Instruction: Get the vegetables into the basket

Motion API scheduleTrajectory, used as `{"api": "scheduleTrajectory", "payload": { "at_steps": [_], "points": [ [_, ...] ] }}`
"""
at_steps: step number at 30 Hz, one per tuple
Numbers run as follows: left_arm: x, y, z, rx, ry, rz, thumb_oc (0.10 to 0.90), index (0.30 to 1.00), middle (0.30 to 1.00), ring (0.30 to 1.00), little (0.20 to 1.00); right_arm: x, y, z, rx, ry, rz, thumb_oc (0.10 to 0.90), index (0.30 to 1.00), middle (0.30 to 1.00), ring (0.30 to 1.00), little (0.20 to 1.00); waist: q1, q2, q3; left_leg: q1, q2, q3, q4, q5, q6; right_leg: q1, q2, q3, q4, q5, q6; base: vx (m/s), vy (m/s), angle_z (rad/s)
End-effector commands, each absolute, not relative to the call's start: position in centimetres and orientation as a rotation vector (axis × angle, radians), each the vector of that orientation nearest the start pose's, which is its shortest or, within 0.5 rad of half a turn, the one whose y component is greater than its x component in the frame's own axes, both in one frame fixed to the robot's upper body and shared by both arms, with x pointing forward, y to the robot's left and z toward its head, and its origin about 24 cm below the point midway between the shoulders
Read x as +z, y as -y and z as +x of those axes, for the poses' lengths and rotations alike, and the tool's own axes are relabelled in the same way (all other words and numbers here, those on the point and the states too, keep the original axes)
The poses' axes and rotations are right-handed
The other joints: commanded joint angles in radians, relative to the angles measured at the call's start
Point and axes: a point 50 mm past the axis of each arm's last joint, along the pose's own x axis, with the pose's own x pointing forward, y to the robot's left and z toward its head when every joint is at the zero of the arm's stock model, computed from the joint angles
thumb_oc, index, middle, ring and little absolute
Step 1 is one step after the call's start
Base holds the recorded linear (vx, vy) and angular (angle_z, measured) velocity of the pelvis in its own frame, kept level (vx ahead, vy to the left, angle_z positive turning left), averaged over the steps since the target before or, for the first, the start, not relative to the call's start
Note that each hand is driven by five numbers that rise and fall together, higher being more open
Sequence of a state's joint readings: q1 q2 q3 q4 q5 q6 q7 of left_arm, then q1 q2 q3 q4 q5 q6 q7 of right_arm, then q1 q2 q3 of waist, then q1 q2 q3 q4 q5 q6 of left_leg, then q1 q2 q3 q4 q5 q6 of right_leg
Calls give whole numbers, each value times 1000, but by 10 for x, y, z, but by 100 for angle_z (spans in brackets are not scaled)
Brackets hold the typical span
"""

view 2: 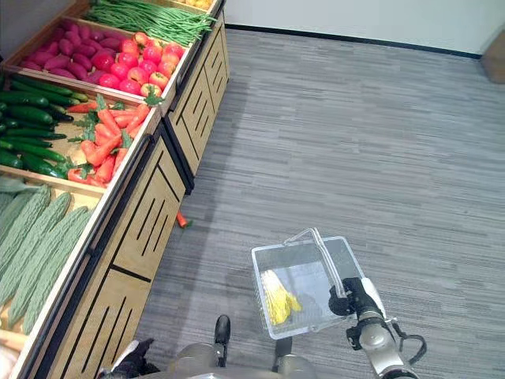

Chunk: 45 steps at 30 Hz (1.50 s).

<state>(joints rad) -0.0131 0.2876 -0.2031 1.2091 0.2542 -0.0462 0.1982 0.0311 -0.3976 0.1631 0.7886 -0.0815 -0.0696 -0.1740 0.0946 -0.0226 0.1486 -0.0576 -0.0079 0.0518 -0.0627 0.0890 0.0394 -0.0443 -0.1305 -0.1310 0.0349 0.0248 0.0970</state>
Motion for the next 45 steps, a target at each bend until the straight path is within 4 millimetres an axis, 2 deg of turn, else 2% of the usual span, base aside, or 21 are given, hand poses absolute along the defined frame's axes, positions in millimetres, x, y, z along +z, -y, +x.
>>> {"api": "scheduleTrajectory", "payload": {
  "at_steps": [1, 6, 11, 15, 16, 21, 24, 26, 28, 32, 33, 34, 35, 36, 37, 38, 39, 41, 42, 44, 45],
  "points": [
    [-149, -274, 89, 46, -1171, 750, 900, 1000, 1000, 1000, 1000, -54, 285, 214, -183, -483, -652, 400, 300, 300, 300, 300, 11, -46, -49, -92, 20, -14, 72, -21, -48, 100, -70, 20, 30, 21, 86, 0, 0, 0],
    [-150, -272, 87, 12, -1175, 771, 900, 1000, 1000, 1000, 1000, -58, 284, 212, -177, -506, -649, 400, 300, 300, 300, 300, 10, -59, -51, -78, 2, -8, 61, -34, -38, 98, -86, 24, 25, 86, 104, 83, 63, -4],
    [-151, -271, 83, -5, -1185, 783, 900, 1000, 1000, 1000, 1000, -58, 284, 211, -178, -508, -656, 400, 300, 300, 300, 300, 13, -65, -49, -73, -9, -10, 68, -50, -32, 98, -98, 24, 15, 117, 114, 58, 54, -2],
    [-152, -270, 79, -22, -1197, 786, 900, 1000, 1000, 1000, 1000, -56, 283, 216, -164, -498, -672, 400, 300, 300, 300, 300, 17, -75, -44, -74, -28, -16, 79, -66, -16, 79, -113, 42, 50, 195, 130, 39, 81, -4],
    [-152, -270, 79, -22, -1197, 786, 900, 1000, 1000, 1000, 1000, -56, 283, 216, -164, -497, -672, 400, 300, 300, 300, 300, 18, -75, -44, -74, -28, -15, 79, -66, -16, 78, -113, 43, 50, 195, 131, 31, 83, -6],
    [-151, -272, 82, -32, -1193, 810, 900, 1000, 1000, 1000, 1000, -51, 278, 224, -140, -466, -679, 400, 300, 300, 300, 300, 11, -52, -16, -49, -34, -42, 102, -93, 15, -11, -91, 63, 269, 215, 110, 26, 120, -7],
    [-150, -275, 85, 4, -1192, 811, 900, 1000, 1000, 1000, 1000, -50, 276, 227, -136, -456, -677, 400, 300, 300, 300, 300, -7, -32, 2, 6, -25, -76, 87, -100, 18, -97, -56, 57, 317, 158, 77, 149, 40, 21],
    [-149, -277, 85, 28, -1197, 798, 900, 1000, 1000, 1000, 1000, -48, 273, 229, -129, -438, -674, 400, 300, 300, 300, 300, -15, -27, 13, 41, -16, -94, 75, -105, 8, -121, -62, 23, 263, 124, 66, 210, -114, 54],
    [-148, -279, 88, 41, -1193, 804, 900, 1000, 1000, 1000, 1000, -45, 269, 235, -121, -421, -676, 400, 300, 300, 300, 300, -29, -35, 29, 74, -4, -126, 75, -131, -17, -148, -76, 29, 119, 125, 80, 213, -209, 45],
    [-148, -280, 88, 65, -1200, 792, 900, 1000, 1000, 1000, 1000, -44, 264, 239, -107, -408, -677, 400, 300, 300, 300, 300, -40, -43, 35, 122, 22, -156, 81, -167, -44, -175, -87, 72, 32, 169, 101, 209, -187, 34],
    [-148, -280, 87, 67, -1206, 785, 900, 1000, 1000, 1000, 1000, -45, 263, 238, -101, -413, -680, 400, 300, 300, 300, 300, -42, -44, 31, 137, 29, -165, 80, -174, -50, -177, -82, 82, 44, 174, 105, 261, -250, 31],
    [-148, -280, 86, 76, -1209, 775, 900, 1000, 1000, 1000, 1000, -47, 264, 234, -95, -422, -683, 400, 300, 300, 300, 300, -40, -46, 21, 143, 38, -180, 75, -176, -57, -161, -71, 80, 37, 143, 99, 383, -468, 52],
    [-150, -280, 78, 88, -1232, 763, 900, 1000, 1000, 1000, 1000, -49, 268, 230, -87, -442, -697, 400, 300, 300, 300, 300, -27, -42, -9, 155, 79, -208, 74, -156, -81, -136, -35, 35, 46, 104, 73, 382, -522, 72],
    [-150, -281, 76, 94, -1239, 758, 900, 1000, 1000, 1000, 1000, -49, 271, 228, -95, -443, -697, 400, 300, 300, 300, 300, -27, -37, -16, 155, 97, -218, 74, -139, -91, -128, -22, 19, 52, 90, 64, 291, -425, 81],
    [-150, -280, 76, 94, -1239, 758, 900, 1000, 1000, 1000, 1000, -49, 271, 228, -95, -444, -697, 400, 300, 300, 300, 300, -29, -35, -16, 155, 99, -220, 73, -139, -92, -128, -21, 16, 52, 89, 64, 177, -289, 59],
    [-151, -280, 76, 97, -1241, 753, 900, 1000, 1000, 1000, 1000, -47, 278, 226, -116, -444, -697, 400, 300, 300, 300, 300, -30, -27, -24, 151, 123, -237, 74, -110, -107, -118, -3, -9, 63, 66, 49, 106, -181, 44],
    [-151, -280, 76, 97, -1241, 753, 900, 1000, 1000, 1000, 1000, -47, 278, 226, -116, -445, -698, 400, 300, 300, 300, 300, -32, -26, -25, 151, 124, -240, 73, -110, -108, -117, -3, -11, 63, 65, 49, 155, -280, 40],
    [-151, -278, 79, 103, -1230, 745, 900, 1000, 1000, 1000, 1000, -43, 284, 226, -142, -433, -696, 400, 300, 300, 300, 300, -32, -18, -27, 137, 148, -245, 94, -71, -123, -109, 11, -33, 71, 45, 35, 127, -269, 35],
    [-150, -276, 84, 112, -1209, 735, 900, 1000, 1000, 1000, 1000, -41, 292, 225, -178, -435, -694, 400, 300, 300, 300, 300, -38, -13, -20, 105, 167, -219, 144, -25, -138, -93, 13, -64, 72, 31, 21, 103, -248, 24],
    [-151, -274, 84, 113, -1211, 728, 900, 1000, 1000, 1000, 1000, -40, 293, 223, -186, -435, -694, 400, 300, 300, 300, 300, -42, -16, -16, 91, 164, -207, 171, -21, -141, -81, 14, -74, 62, 30, 17, 68, -179, 35],
    [-151, -274, 86, 153, -1212, 707, 900, 1000, 1000, 1000, 1000, -42, 298, 218, -209, -447, -689, 400, 300, 300, 300, 300, -43, -20, -13, 75, 165, -165, 209, -2, -145, -59, 13, -92, 47, 28, 8, 119, -249, 38]
  ]
}}
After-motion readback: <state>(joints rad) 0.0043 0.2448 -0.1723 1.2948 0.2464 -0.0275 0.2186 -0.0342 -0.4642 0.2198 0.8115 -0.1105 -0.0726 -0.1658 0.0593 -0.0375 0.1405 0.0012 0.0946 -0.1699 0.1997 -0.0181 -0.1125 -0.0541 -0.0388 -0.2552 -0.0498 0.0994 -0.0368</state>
